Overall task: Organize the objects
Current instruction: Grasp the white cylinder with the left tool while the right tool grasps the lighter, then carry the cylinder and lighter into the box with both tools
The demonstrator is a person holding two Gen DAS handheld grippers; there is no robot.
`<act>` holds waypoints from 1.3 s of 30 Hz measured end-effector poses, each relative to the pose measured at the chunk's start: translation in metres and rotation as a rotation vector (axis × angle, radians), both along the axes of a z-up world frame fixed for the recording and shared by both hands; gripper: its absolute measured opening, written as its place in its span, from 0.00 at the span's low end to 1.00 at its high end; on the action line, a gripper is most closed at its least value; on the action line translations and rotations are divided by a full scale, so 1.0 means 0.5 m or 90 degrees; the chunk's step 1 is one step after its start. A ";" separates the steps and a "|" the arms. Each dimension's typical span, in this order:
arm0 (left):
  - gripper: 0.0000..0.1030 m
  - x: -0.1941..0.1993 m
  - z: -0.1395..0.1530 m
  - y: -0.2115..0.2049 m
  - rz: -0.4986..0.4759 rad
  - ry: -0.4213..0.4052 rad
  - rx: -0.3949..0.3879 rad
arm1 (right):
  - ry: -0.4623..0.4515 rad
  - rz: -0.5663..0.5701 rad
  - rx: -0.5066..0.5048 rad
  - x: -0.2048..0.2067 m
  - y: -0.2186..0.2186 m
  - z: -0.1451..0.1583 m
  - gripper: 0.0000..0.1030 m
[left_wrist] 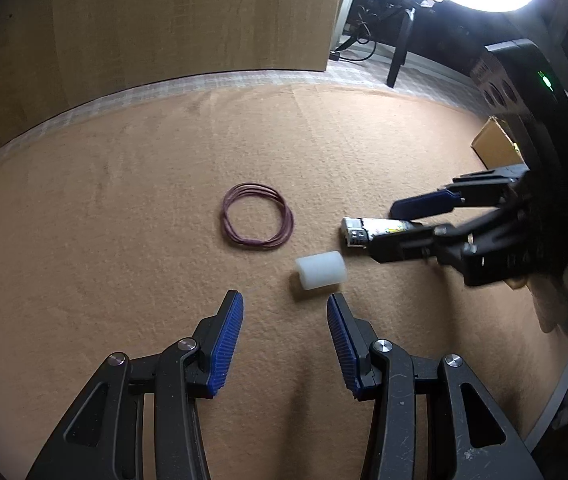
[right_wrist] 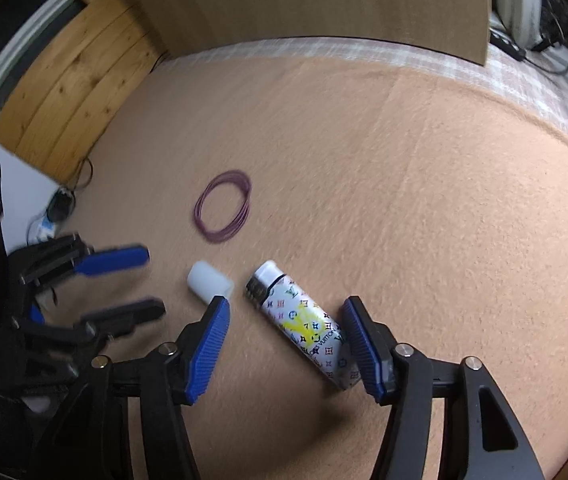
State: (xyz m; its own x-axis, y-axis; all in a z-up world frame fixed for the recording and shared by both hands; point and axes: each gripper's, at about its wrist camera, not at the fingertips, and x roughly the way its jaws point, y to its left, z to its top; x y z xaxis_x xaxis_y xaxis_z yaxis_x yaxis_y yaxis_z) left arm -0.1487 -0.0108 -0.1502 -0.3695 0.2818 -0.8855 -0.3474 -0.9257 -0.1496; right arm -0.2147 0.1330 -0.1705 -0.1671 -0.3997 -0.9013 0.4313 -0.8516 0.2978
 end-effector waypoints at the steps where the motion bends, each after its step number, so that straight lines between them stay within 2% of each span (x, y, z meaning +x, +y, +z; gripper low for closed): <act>1: 0.46 0.000 0.000 -0.004 0.003 -0.001 0.000 | 0.016 0.009 0.027 0.005 -0.010 0.002 0.44; 8: 0.46 0.002 -0.008 -0.002 -0.005 -0.012 -0.002 | 0.060 0.026 0.109 0.023 -0.040 0.002 0.32; 10: 0.46 0.000 -0.011 0.004 -0.007 -0.013 -0.002 | 0.063 0.020 0.122 0.022 -0.040 0.003 0.25; 12: 0.51 -0.004 -0.015 0.014 -0.010 -0.013 -0.002 | 0.061 0.007 0.129 0.015 -0.036 0.004 0.21; 16: 0.58 -0.015 -0.031 0.039 -0.015 -0.016 -0.010 | 0.050 -0.034 0.123 0.015 -0.004 0.006 0.20; 24: 0.58 -0.032 -0.045 0.079 0.008 -0.018 -0.010 | 0.053 -0.083 0.125 0.049 0.048 0.010 0.20; 25: 0.57 -0.035 -0.045 0.080 0.015 -0.017 -0.010 | 0.056 -0.086 0.129 0.053 0.052 0.011 0.20; 27: 0.41 -0.035 -0.046 0.088 0.013 -0.008 -0.023 | 0.063 -0.093 0.133 0.062 0.057 0.011 0.20; 31: 0.29 -0.038 -0.049 0.094 0.016 -0.001 -0.031 | 0.065 -0.110 0.123 0.072 0.072 0.014 0.20; 39: 0.27 -0.029 -0.042 0.082 0.039 -0.022 0.001 | 0.056 -0.159 0.073 0.106 0.121 0.035 0.20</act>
State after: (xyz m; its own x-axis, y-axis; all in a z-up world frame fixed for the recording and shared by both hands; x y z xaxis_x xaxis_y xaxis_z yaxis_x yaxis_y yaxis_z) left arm -0.1632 0.0304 -0.1713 -0.3549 0.2610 -0.8977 -0.2853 -0.9447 -0.1618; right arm -0.1619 0.1934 -0.1529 -0.3275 -0.2327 -0.9158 0.2235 -0.9608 0.1642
